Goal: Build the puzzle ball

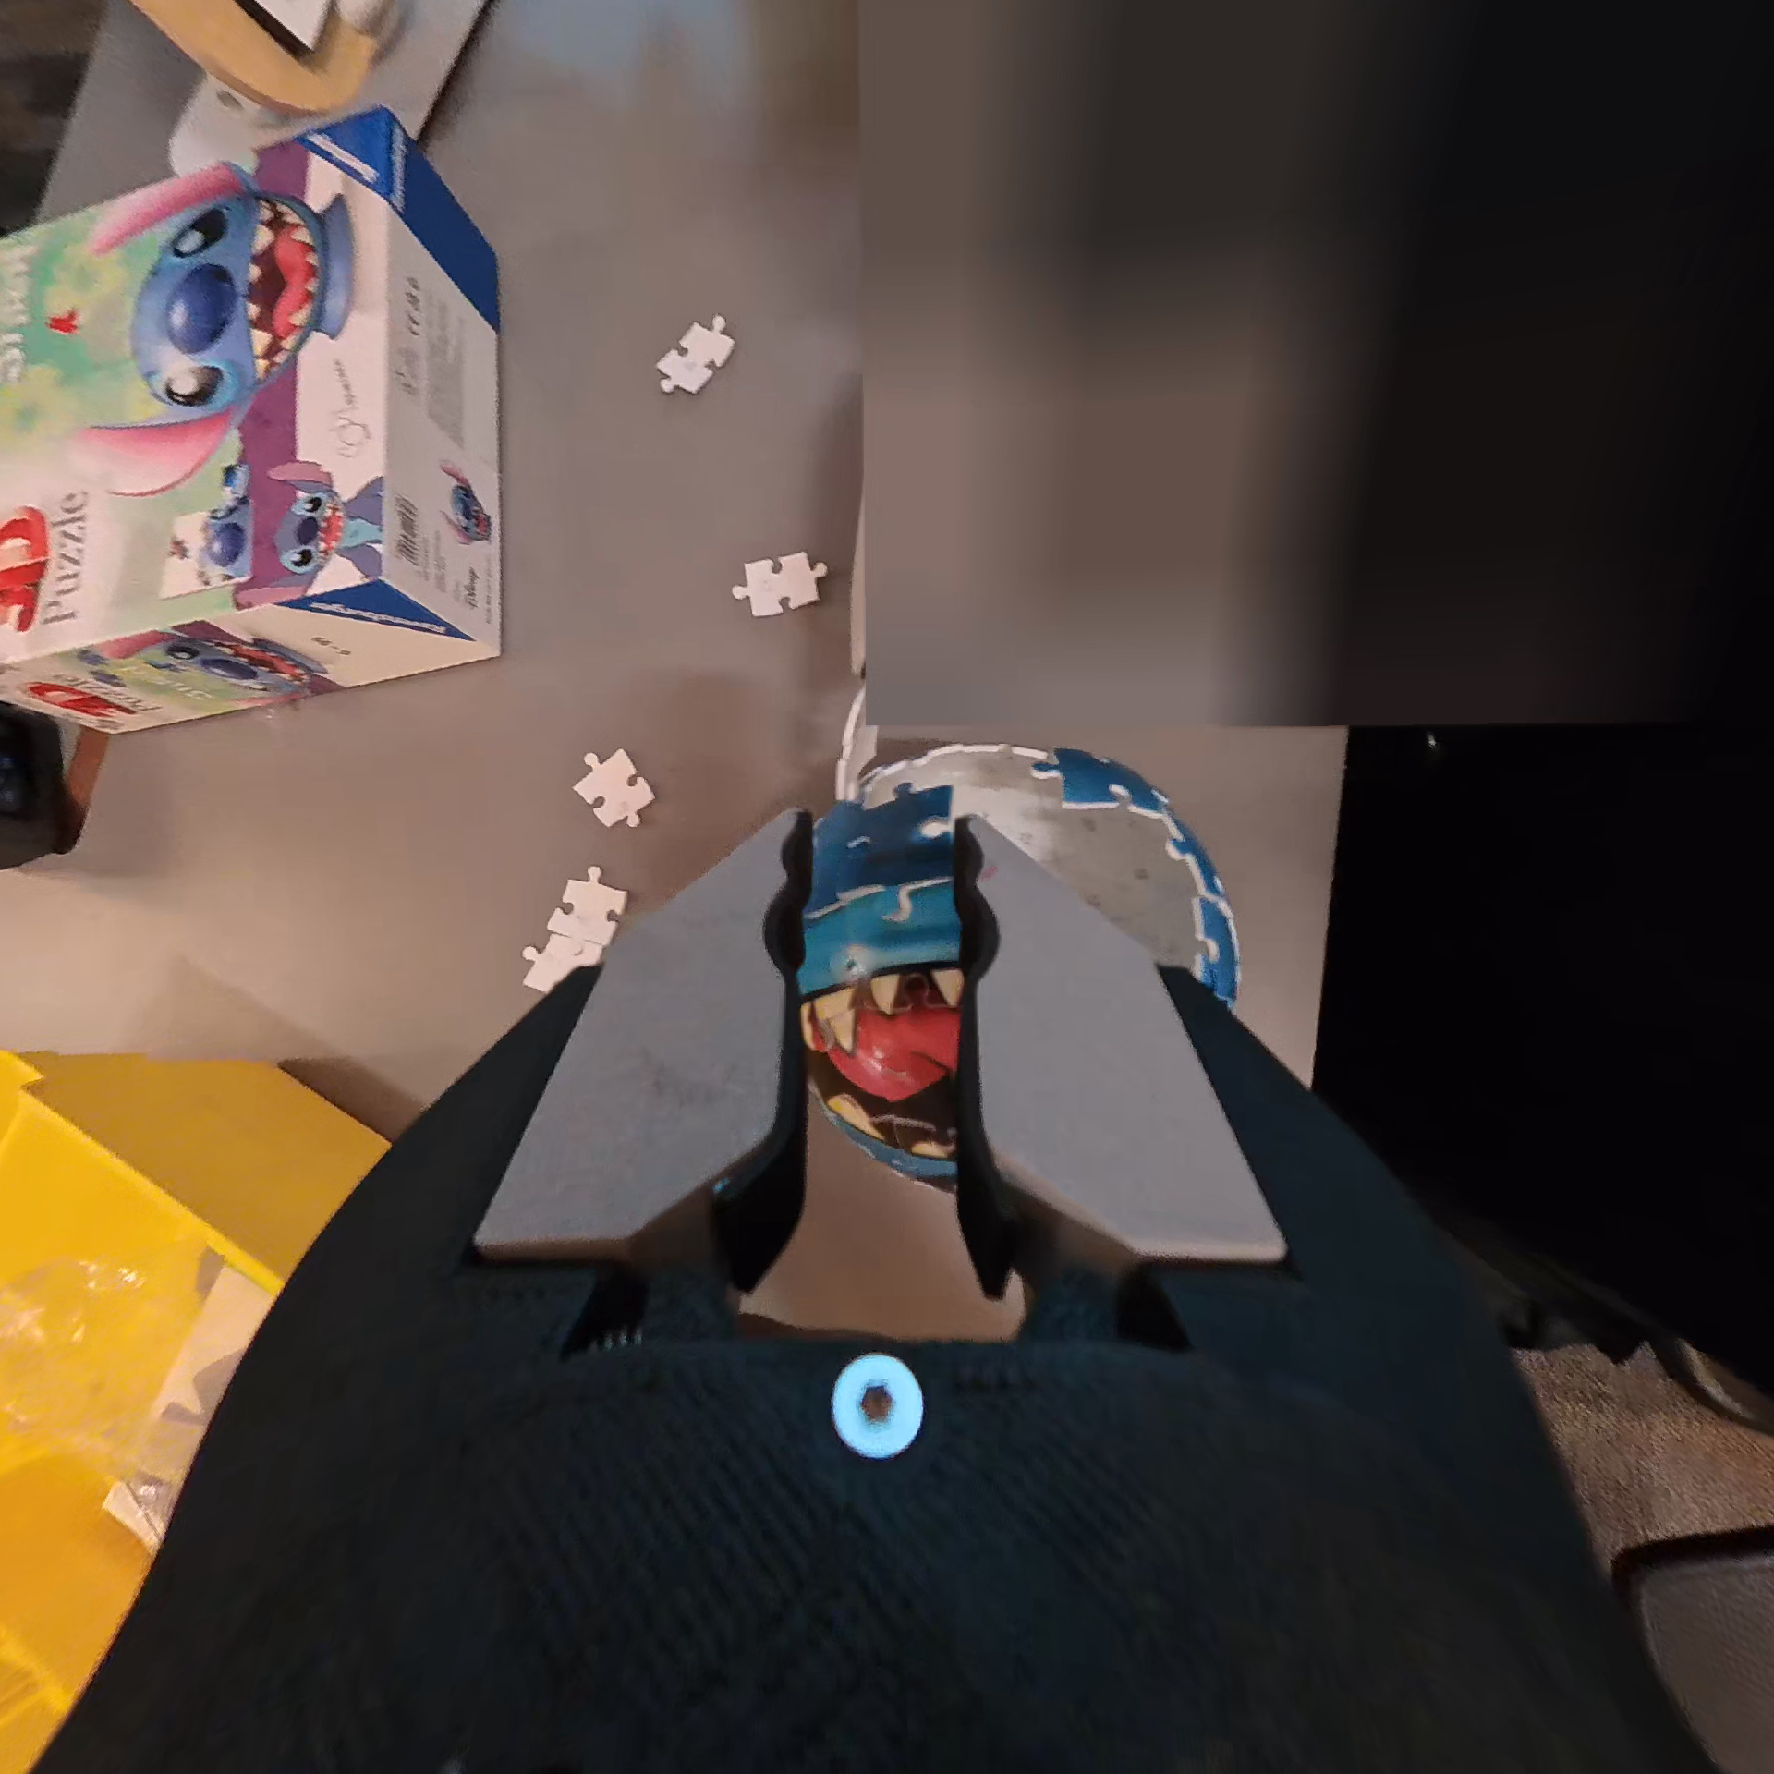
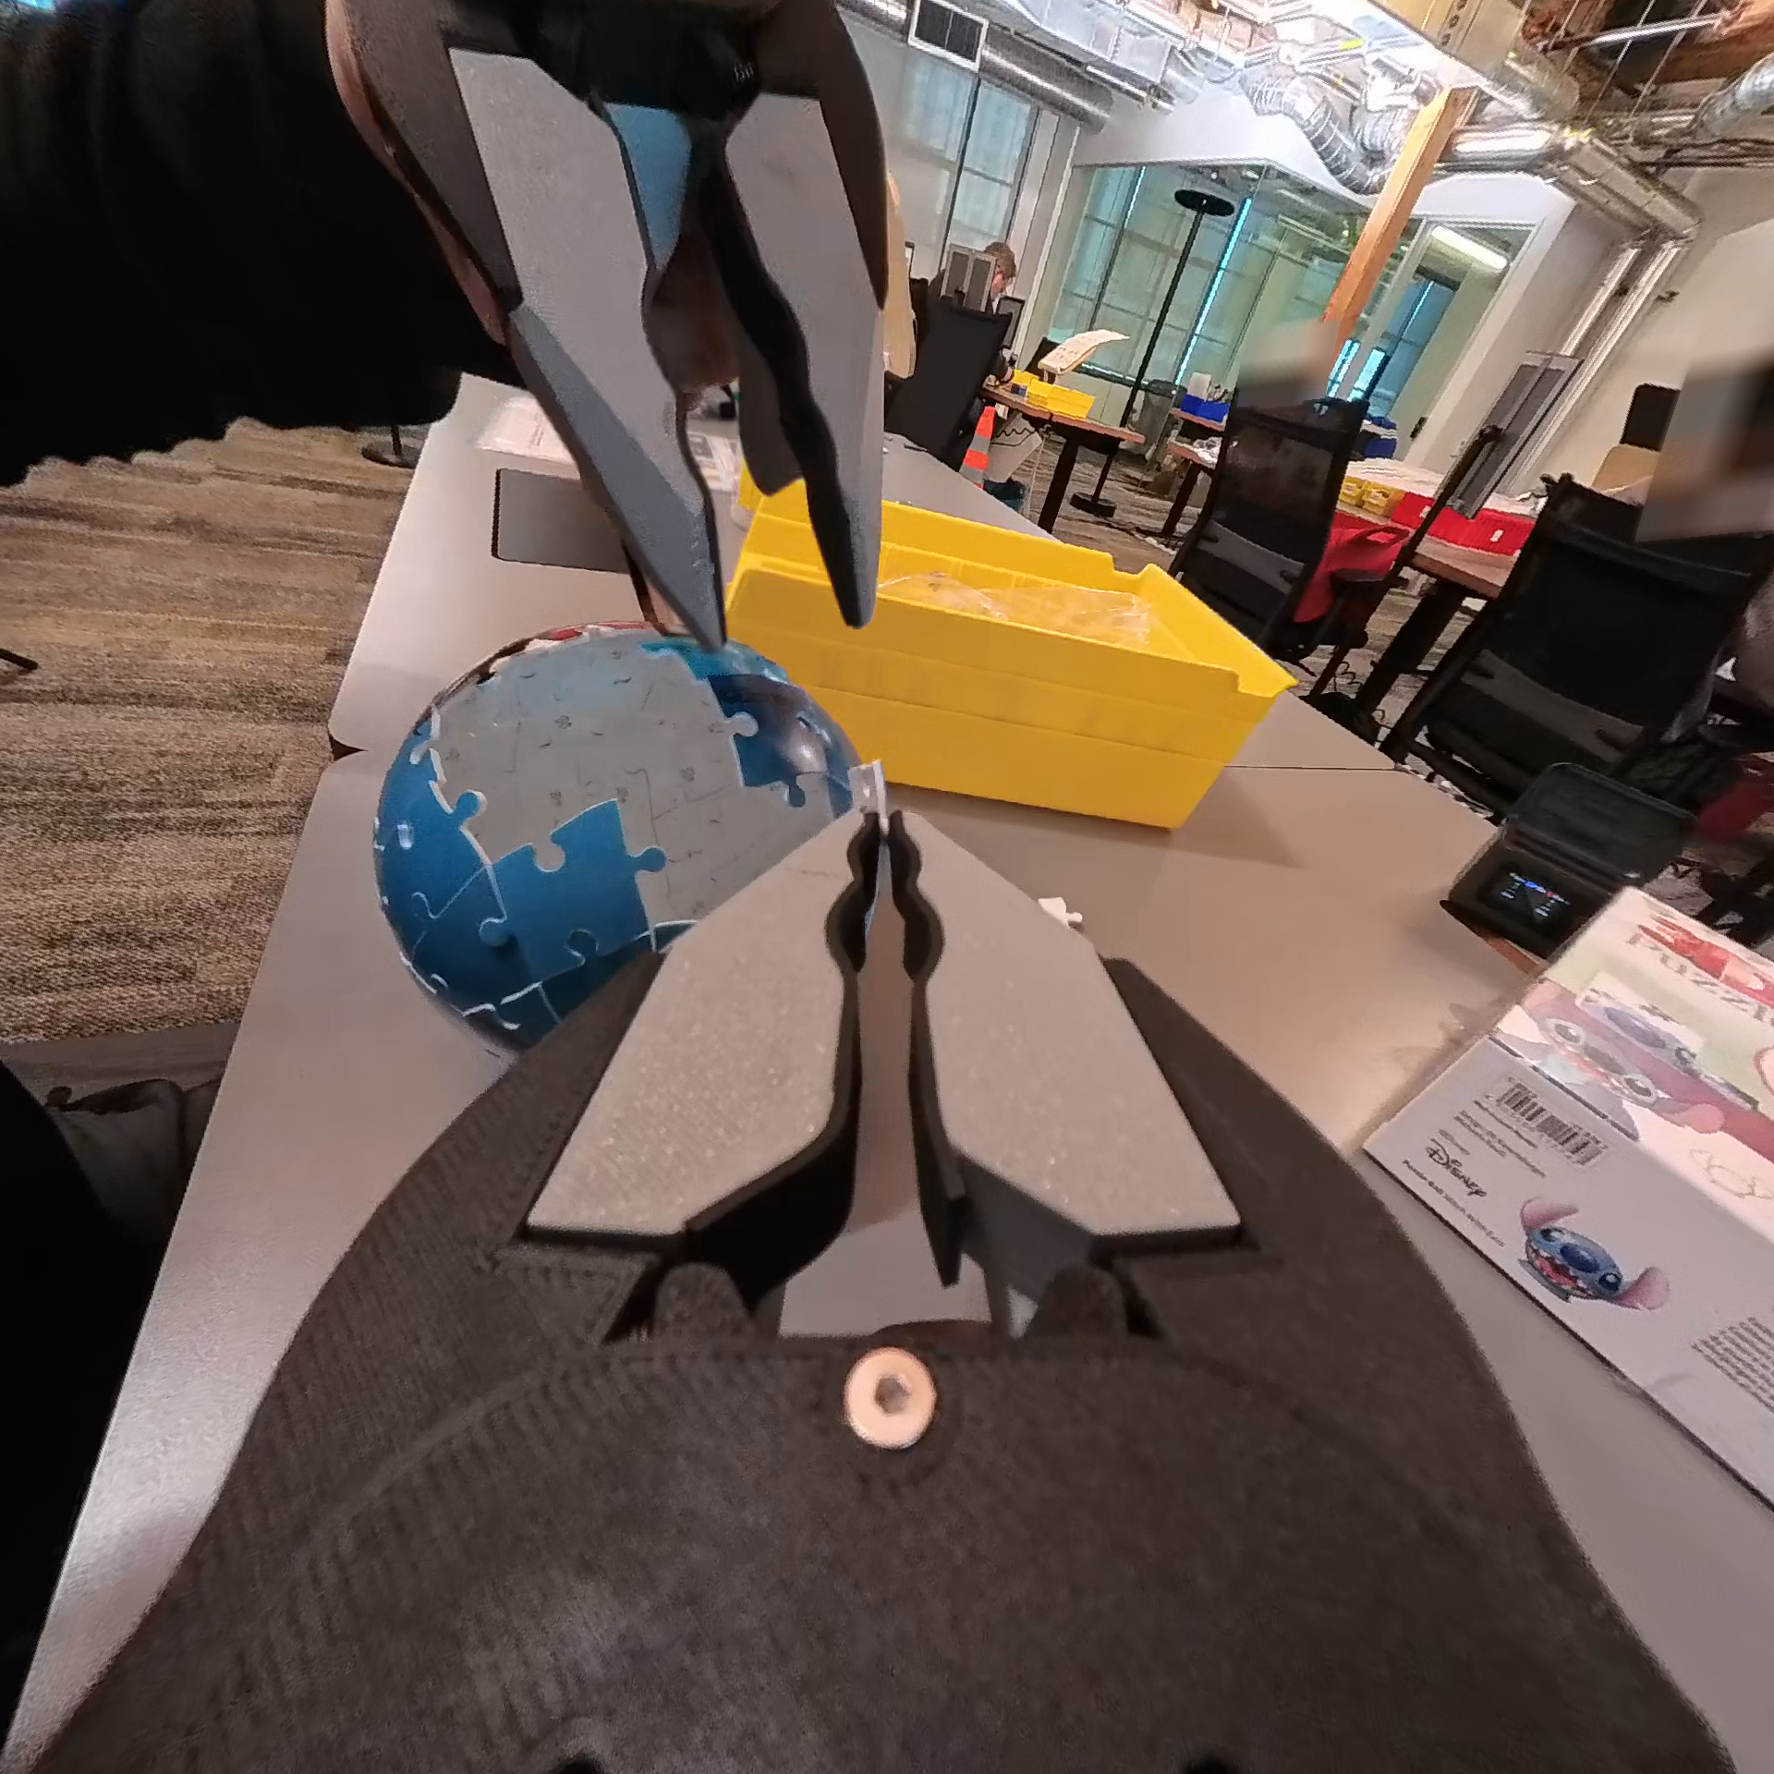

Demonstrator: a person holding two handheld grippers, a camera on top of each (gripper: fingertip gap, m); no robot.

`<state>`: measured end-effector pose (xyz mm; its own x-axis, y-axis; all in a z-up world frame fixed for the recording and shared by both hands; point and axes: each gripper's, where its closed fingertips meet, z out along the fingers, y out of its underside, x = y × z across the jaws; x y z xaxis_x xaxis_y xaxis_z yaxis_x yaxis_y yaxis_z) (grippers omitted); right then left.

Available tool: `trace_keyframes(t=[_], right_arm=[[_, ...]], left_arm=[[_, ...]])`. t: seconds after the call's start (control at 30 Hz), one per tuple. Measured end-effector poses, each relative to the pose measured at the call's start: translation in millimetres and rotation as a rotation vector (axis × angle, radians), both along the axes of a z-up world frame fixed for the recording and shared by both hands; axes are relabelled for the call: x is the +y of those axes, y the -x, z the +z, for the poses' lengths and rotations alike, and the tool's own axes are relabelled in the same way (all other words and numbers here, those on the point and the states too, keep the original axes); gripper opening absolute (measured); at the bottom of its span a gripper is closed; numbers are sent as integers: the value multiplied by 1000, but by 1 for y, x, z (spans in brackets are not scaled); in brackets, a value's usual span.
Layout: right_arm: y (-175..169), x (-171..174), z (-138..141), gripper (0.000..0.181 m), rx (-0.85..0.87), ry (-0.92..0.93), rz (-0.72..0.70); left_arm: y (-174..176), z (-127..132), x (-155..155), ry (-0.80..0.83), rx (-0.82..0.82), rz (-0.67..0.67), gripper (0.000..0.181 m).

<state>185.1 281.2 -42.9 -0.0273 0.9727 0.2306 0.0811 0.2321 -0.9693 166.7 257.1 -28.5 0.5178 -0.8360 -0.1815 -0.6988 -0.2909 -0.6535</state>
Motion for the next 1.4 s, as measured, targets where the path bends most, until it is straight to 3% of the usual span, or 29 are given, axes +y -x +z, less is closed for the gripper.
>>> trace_keyframes(t=[0.23,0.53,0.97,1.17,1.4], right_arm=[[-2,-4,-1,0,-2,-5,14],[-2,-14,-6,0,-33,-23,72],[1,-28,-14,3,-88,-95,160],[3,-28,-14,3,-101,-40,194],[4,-27,-14,2,-99,21,214]], left_arm=[[-2,-14,-3,62,58,-18,28],[-5,-1,3,110,27,-49,33],[-10,-4,13,200,-15,-95,25],[-11,-6,10,236,-37,-109,24],[-13,-15,1,237,49,-154,25]])
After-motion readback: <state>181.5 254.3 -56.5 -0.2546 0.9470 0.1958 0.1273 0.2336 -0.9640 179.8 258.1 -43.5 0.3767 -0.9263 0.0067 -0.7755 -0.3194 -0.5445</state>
